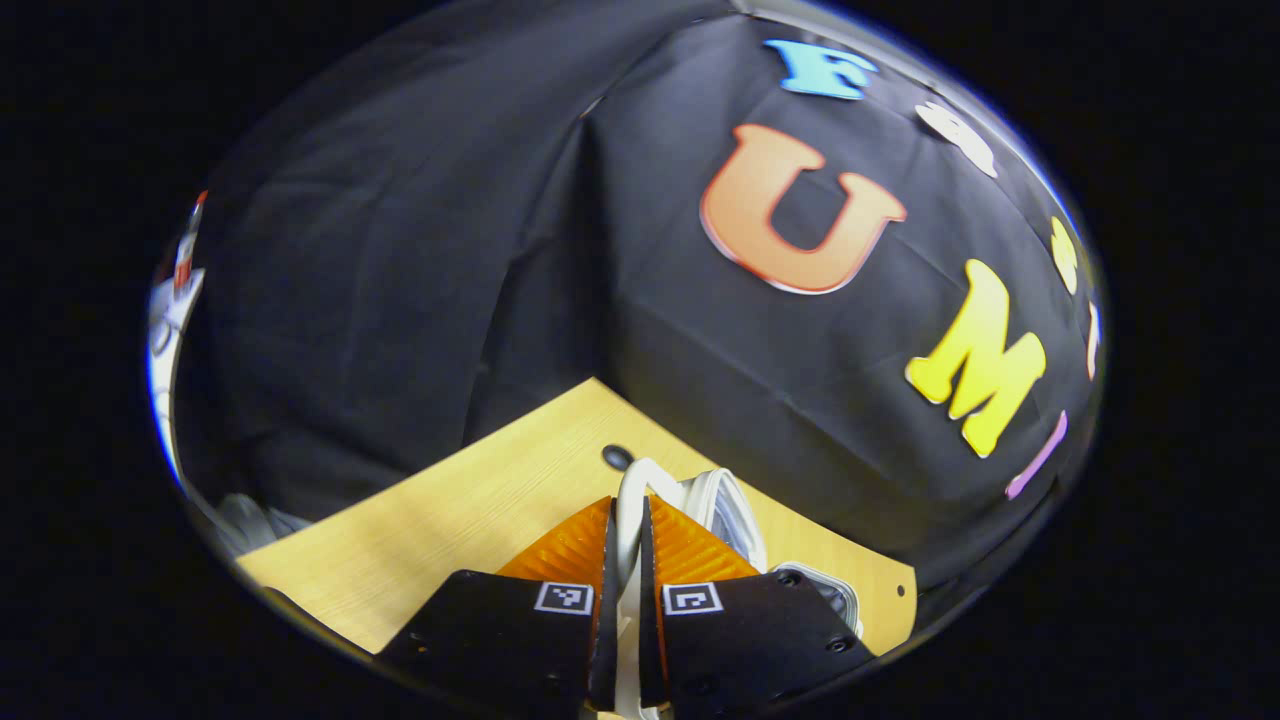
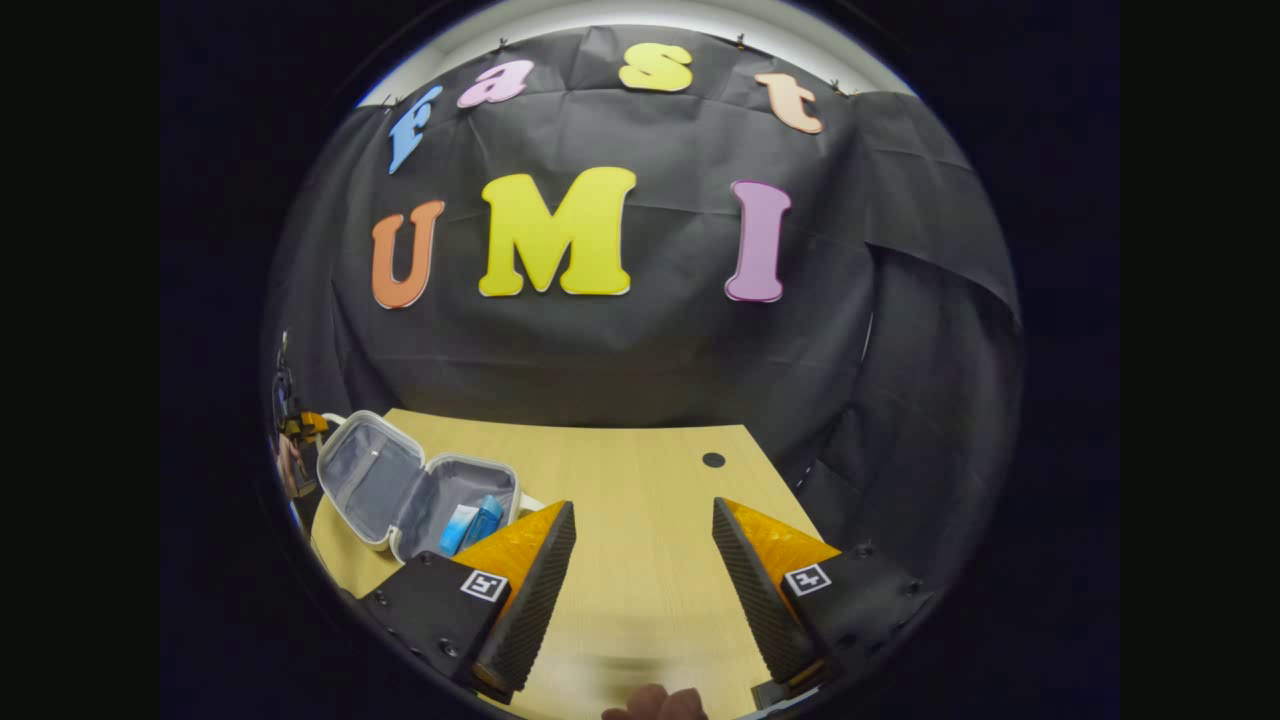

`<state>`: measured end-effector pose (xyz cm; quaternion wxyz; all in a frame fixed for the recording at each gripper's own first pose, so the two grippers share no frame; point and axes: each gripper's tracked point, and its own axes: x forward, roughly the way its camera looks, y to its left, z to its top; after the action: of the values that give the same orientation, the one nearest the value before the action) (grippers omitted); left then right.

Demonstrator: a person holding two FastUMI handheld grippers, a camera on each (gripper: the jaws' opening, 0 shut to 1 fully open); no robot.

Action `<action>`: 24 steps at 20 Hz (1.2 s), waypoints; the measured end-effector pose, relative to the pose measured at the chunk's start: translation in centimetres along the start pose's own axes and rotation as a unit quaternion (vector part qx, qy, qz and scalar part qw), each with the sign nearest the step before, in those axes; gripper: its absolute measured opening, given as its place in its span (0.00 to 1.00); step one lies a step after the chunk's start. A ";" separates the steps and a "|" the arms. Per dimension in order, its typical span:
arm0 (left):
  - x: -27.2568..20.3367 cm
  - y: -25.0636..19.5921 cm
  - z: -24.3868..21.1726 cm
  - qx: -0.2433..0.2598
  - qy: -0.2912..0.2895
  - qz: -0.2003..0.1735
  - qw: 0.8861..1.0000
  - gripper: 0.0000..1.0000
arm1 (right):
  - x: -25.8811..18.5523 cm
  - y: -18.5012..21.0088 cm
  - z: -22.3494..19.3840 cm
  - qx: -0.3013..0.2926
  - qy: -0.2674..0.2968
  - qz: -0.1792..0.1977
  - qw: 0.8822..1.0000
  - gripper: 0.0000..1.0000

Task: First open the suitcase, pack the skin care products into it, and then close the suitcase.

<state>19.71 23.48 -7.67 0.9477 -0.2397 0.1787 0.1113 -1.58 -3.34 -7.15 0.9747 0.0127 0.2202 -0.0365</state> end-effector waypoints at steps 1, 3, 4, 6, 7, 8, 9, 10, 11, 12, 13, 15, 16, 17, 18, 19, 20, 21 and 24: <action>-1.1 -2.6 0.7 0.022 -0.014 -0.007 1.000 0.11 | -0.2 -0.8 0.0 0.002 -0.004 0.001 1.000 0.81; -3.2 -8.3 1.6 0.055 -0.038 -0.028 0.997 0.12 | -1.1 -2.2 0.1 -0.003 -0.018 0.001 1.000 0.82; -4.4 -10.8 1.7 0.071 -0.047 -0.038 0.996 0.11 | -1.5 -2.7 0.3 -0.004 -0.026 0.000 1.000 0.81; -6.4 -15.9 0.7 0.111 -0.063 -0.057 0.990 0.11 | -2.2 -4.0 0.7 -0.011 -0.042 -0.004 0.999 0.77; -7.1 -18.3 -0.4 0.129 -0.070 -0.067 0.987 0.11 | -2.6 -4.7 1.0 -0.016 -0.049 -0.008 0.999 0.77; -8.0 -20.9 -1.6 0.147 -0.075 -0.079 0.983 0.12 | -2.7 -5.3 1.1 -0.021 -0.055 -0.010 0.998 0.81; -8.5 -23.3 -3.2 0.166 -0.078 -0.090 0.979 0.12 | -2.7 -6.1 1.1 -0.026 -0.058 -0.013 0.998 0.81; -8.5 -26.0 -4.9 0.190 -0.078 -0.101 0.973 0.11 | -2.7 -7.1 1.1 -0.027 -0.059 -0.015 0.998 0.80; -8.5 -28.0 -6.8 0.210 -0.075 -0.113 0.968 0.12 | -2.8 -8.0 1.0 -0.027 -0.058 -0.015 0.998 0.79; -8.2 -30.0 -8.9 0.224 -0.069 -0.126 0.964 0.11 | -2.8 -9.0 0.8 -0.030 -0.056 -0.019 0.998 0.79; -8.4 -31.3 -10.9 0.235 -0.057 -0.138 0.961 0.12 | -2.8 -10.2 0.7 -0.034 -0.055 -0.027 0.998 0.79; -8.3 -33.2 -15.2 0.244 -0.026 -0.153 0.957 0.11 | -2.9 -12.5 0.4 -0.038 -0.049 -0.044 0.997 0.79; -7.9 -33.6 -17.5 0.252 -0.008 -0.153 0.955 0.11 | -3.1 -13.7 0.1 -0.038 -0.044 -0.052 0.997 0.77; -7.0 -32.8 -19.7 0.261 0.005 -0.157 0.952 0.12 | -3.3 -14.9 -0.2 -0.039 -0.038 -0.059 0.997 0.77; -6.6 -33.1 -21.9 0.271 0.017 -0.158 0.949 0.11 | -3.5 -15.9 -0.4 -0.041 -0.034 -0.064 0.996 0.77; -6.0 -33.4 -23.7 0.275 0.031 -0.156 0.948 0.12 | -3.6 -16.9 -0.6 -0.047 -0.030 -0.072 0.996 0.77; -5.5 -33.6 -25.4 0.278 0.043 -0.151 0.948 0.11 | -3.8 -18.1 -0.9 -0.055 -0.025 -0.081 0.995 0.80; -4.8 -33.5 -26.8 0.283 0.052 -0.146 0.947 0.12 | -4.0 -18.9 -1.1 -0.059 -0.022 -0.087 0.994 0.80; -3.2 -33.4 -30.0 0.298 0.073 -0.127 0.943 0.11 | -3.8 -20.8 -1.7 -0.064 -0.008 -0.096 0.993 0.77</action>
<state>18.11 -20.48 -17.16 0.9666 0.0251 0.2401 -0.0857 -7.34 -23.78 -7.22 0.9672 -0.0709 0.2146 -0.1156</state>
